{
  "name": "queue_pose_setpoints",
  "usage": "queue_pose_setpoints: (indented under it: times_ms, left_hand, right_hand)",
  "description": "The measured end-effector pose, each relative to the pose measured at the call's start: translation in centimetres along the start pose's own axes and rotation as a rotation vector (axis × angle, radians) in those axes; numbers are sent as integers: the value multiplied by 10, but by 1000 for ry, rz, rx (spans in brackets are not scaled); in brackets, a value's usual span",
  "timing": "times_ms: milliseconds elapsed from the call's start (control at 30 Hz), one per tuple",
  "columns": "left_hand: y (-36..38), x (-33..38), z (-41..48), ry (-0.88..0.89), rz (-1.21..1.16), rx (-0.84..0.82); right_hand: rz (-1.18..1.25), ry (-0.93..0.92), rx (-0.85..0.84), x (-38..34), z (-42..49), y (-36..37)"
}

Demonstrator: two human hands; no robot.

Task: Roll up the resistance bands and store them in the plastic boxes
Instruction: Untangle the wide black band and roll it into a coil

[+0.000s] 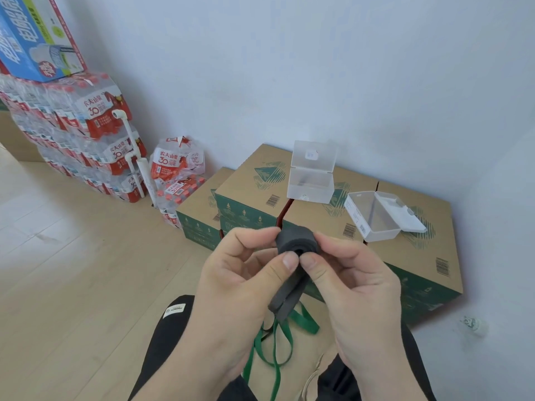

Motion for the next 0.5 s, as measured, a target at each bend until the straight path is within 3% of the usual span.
queue_pose_setpoints:
  times_ms: [67, 133, 267, 333, 400, 500]
  left_hand:
    - [1, -7, -2, -33, -29, 23]
    - [-3, -6, 0, -21, 104, 35]
    - [-10, 8, 7, 256, 903, 82]
    - [-1, 11, 6, 399, 1160, 30]
    - [4, 9, 6, 399, 1207, -27]
    - [0, 13, 10, 340, 1099, -13]
  right_hand:
    - [-30, -29, -2, -3, 0, -1]
    - [-94, -50, -29, -5, 1, -3]
    - [-501, -219, -216, -5, 6, -5]
    - [-663, -363, -329, -5, 5, 1]
    - [-726, -435, -371, -5, 4, 4]
    - [-681, -438, -347, -5, 3, 3]
Point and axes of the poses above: each hand's wrist, its own z-axis towards the middle knuckle, its own y-axis out of the palm, x = y × z, the point moved 5 cm from there along z, towards the middle knuckle, and after that the axes turned 8 degrees about -y, right-handed, at the moved point
